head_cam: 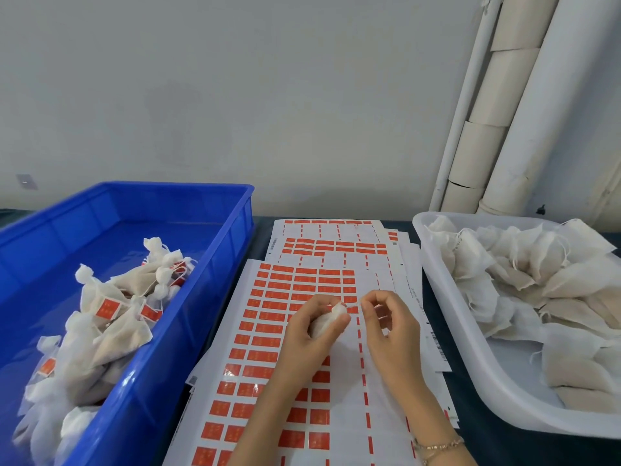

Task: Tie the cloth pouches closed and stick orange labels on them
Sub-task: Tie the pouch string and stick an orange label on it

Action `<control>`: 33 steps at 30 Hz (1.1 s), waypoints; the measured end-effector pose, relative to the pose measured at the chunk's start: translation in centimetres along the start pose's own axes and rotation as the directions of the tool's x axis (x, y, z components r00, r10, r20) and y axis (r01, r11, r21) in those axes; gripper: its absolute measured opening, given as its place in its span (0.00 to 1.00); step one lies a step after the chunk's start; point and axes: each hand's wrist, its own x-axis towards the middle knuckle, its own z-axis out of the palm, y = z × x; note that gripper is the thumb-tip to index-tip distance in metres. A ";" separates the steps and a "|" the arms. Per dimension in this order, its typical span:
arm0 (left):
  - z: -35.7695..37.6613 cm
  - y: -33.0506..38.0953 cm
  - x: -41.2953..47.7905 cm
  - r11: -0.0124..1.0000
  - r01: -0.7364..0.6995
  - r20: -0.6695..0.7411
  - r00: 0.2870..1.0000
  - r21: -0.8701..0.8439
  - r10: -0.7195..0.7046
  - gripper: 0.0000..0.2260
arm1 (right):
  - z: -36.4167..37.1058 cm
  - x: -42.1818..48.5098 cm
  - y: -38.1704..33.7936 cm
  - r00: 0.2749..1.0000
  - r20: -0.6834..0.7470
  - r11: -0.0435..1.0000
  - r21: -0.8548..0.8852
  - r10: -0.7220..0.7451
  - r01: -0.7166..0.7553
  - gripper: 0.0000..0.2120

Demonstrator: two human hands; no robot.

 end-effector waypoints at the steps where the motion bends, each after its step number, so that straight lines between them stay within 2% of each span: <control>1: 0.0 0.0 -0.1 1.000 0.004 0.018 1.000 0.000 -0.004 0.10 | 0.0 0.0 0.1 1.000 0.000 1.000 -0.002 -0.001 0.001 0.03; 5: 0.5 0.3 -0.5 1.000 -0.002 0.106 0.994 -0.002 0.002 0.08 | 0.3 -0.2 0.3 1.000 0.016 0.997 -0.074 -0.014 0.015 0.05; 9: 0.7 0.5 -0.2 0.999 -0.010 0.038 0.999 -0.050 0.012 0.06 | 0.3 -0.3 0.5 0.996 -0.008 0.985 -0.151 -0.088 0.085 0.09; 13: 0.6 0.8 -0.3 0.995 -0.012 0.046 0.999 -0.100 0.017 0.07 | 0.1 -0.1 0.6 0.987 -0.098 0.975 -0.195 -0.126 0.105 0.07; 19: 0.4 1.0 -0.5 0.985 -0.005 0.059 0.998 -0.170 0.015 0.07 | -0.1 -0.1 0.6 0.978 -0.130 0.969 -0.208 -0.160 0.131 0.07; 25: 0.2 0.6 -0.4 0.991 0.066 0.072 0.996 -0.113 -0.058 0.05 | -0.3 0.0 0.4 0.994 -0.070 0.995 -0.058 -0.081 0.077 0.07; 31: -0.5 0.6 0.0 0.951 0.161 -0.092 0.977 -0.263 -0.191 0.09 | 0.5 -0.5 0.7 0.996 0.077 0.993 -0.111 0.049 -0.040 0.05; 33: -0.7 0.3 0.0 0.931 0.190 -0.167 0.954 -0.312 -0.251 0.09 | 0.3 -0.1 0.7 0.992 0.070 0.990 -0.093 0.109 -0.102 0.05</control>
